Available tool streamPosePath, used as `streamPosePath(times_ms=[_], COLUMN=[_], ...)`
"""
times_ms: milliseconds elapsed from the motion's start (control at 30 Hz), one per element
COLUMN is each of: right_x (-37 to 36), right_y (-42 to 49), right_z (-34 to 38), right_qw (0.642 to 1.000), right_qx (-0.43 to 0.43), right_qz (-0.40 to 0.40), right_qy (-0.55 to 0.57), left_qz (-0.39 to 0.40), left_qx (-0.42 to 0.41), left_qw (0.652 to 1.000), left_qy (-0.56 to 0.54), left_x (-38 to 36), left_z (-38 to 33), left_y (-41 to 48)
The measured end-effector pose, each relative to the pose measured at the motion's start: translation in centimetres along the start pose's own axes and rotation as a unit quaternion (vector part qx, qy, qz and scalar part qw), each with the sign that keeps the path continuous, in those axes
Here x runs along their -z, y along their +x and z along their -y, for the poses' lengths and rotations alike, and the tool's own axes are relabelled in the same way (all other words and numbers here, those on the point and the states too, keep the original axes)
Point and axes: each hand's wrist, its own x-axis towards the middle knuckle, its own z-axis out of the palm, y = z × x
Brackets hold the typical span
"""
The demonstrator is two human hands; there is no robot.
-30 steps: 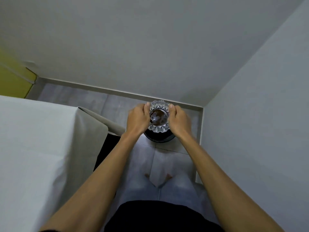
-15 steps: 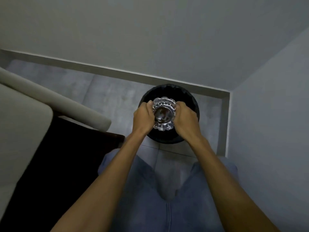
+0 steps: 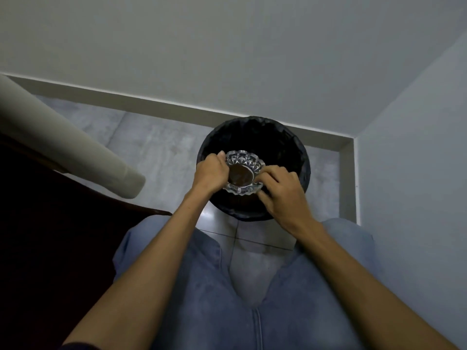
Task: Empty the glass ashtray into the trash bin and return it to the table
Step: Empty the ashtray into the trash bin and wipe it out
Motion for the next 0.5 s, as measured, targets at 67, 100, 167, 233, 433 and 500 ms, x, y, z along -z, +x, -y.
streamPosePath(times_ms=[67,100,167,233,433,500], right_x=[0.0,0.0,-0.3,-0.7,-1.9,-2.5], right_y=[0.1,0.2,0.4,0.5,2.0,2.8], right_z=[-0.4,-0.5,-0.4,0.1,1.4,1.7], right_qw=[0.999,0.997,0.994,0.993,0.968,0.934], right_qx=[0.047,0.069,0.103,0.108,-0.094,-0.205], right_qz=[-0.019,-0.026,-0.035,-0.038,-0.063,-0.049], right_qy=[-0.012,-0.014,-0.014,0.007,0.224,0.287], left_qz=[0.036,0.056,0.092,0.099,-0.115,-0.102], left_qx=[0.033,0.053,0.079,0.075,-0.083,-0.082], left_qw=[0.999,0.997,0.992,0.987,0.990,0.991], left_qy=[-0.003,-0.010,-0.045,-0.096,-0.007,0.010], left_x=[0.5,0.8,1.8,2.7,1.6,0.0], left_z=[0.1,0.1,0.3,0.4,2.6,3.7], left_y=[0.1,0.3,0.5,0.5,-1.1,-1.5])
